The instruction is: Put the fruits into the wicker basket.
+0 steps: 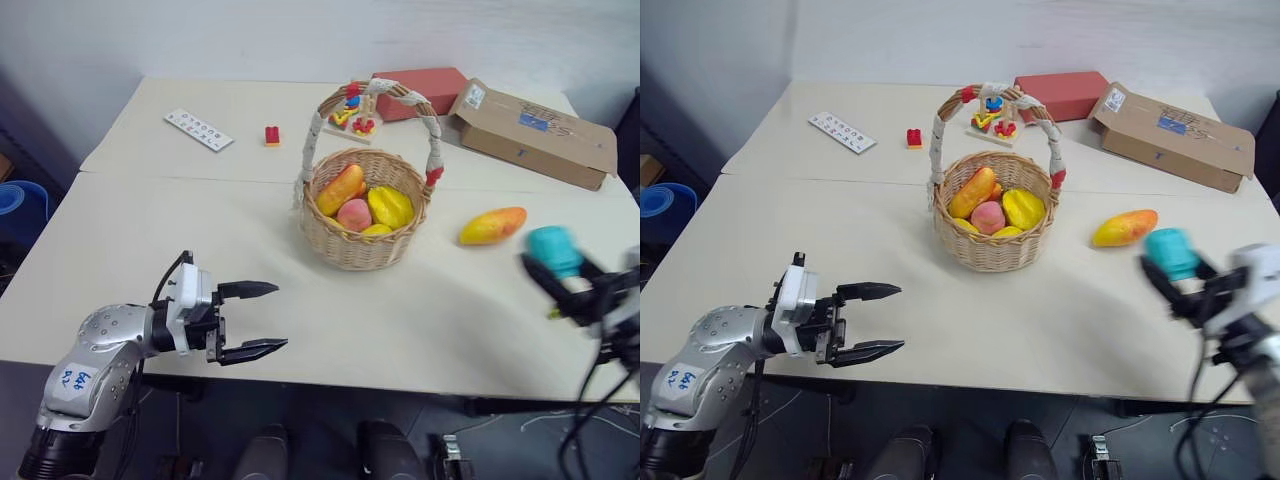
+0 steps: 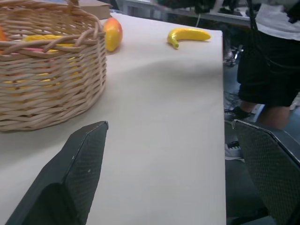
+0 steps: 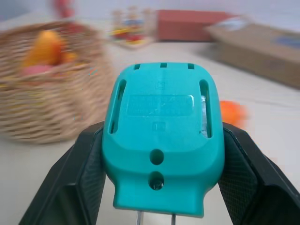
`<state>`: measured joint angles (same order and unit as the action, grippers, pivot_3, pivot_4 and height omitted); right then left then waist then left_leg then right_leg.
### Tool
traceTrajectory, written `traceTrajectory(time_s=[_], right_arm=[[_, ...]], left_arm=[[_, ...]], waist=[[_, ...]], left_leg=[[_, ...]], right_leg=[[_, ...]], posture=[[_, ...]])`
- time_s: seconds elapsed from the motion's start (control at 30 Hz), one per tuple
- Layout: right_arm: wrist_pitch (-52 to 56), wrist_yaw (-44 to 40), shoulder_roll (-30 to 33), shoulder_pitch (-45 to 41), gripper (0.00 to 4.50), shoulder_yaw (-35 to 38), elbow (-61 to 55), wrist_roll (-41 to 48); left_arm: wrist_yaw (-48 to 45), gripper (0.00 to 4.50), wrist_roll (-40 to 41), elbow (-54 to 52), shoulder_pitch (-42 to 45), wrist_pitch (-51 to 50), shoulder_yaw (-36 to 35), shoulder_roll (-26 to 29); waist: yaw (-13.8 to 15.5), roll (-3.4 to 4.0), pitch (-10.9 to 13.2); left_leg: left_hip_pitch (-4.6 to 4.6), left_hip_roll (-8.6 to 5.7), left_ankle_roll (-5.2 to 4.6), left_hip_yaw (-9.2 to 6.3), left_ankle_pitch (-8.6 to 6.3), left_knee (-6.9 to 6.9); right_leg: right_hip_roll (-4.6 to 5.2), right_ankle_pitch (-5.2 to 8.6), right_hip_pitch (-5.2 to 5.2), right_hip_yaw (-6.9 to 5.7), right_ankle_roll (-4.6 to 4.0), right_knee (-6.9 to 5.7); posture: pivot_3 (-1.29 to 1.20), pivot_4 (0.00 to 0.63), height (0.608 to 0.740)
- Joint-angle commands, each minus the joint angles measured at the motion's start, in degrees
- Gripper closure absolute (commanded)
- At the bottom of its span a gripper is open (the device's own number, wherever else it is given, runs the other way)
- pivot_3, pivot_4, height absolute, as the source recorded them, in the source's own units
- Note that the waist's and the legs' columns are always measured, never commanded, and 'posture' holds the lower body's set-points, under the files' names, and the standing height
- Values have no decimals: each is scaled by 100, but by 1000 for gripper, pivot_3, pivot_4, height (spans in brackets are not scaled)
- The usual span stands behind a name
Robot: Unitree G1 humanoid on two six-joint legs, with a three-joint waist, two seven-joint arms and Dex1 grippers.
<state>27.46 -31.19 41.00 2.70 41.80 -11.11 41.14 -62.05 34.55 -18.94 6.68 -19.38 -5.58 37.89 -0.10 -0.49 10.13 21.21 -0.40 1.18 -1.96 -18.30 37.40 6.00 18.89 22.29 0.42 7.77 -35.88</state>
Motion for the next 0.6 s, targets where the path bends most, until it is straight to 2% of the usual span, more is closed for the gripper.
traceTrajectory(time_s=[0.03,0.1,0.27,0.37,0.5,0.6], right_arm=[[113,572,723,-659,1729,49,1623,-683],[-47,962,1065,-1401,1729,-177,2987,-1131],[-788,930,1504,-3167,1729,-791,5919,-1841],[-1162,872,1578,-3880,1729,-1088,6988,-2162],[-1179,735,1590,-4402,1729,-1219,7759,-2264],[-1464,769,1607,-4525,710,-1220,7974,-2325]], left_arm=[[25,0,53,34,247,-104,64,11],[69,0,60,35,395,-148,74,2],[366,0,151,27,557,-198,-189,-51],[450,0,199,-33,557,-249,-281,-51],[546,0,213,-207,445,-265,-321,-57],[602,0,200,-236,410,-256,-346,-65]], waist=[[-34,4,-2],[-109,7,0],[-177,13,1],[-189,17,2],[-163,20,4],[-132,20,4]], left_leg=[[-7,7,1,14,1,1],[-14,15,0,48,3,-1],[-12,29,21,91,23,-10],[-11,31,22,108,24,-11],[-6,28,23,111,24,-7],[-2,22,23,111,24,-5]], right_leg=[[-11,0,1,9,0,-4],[-20,0,4,17,0,-4],[-37,0,19,28,0,-7],[-40,0,28,48,0,-8],[-39,-4,28,61,7,-4],[-37,-7,27,69,13,1]], posture=[[0,150,740],[0,150,740],[0,150,740],[0,150,740],[0,150,740],[0,150,740]])
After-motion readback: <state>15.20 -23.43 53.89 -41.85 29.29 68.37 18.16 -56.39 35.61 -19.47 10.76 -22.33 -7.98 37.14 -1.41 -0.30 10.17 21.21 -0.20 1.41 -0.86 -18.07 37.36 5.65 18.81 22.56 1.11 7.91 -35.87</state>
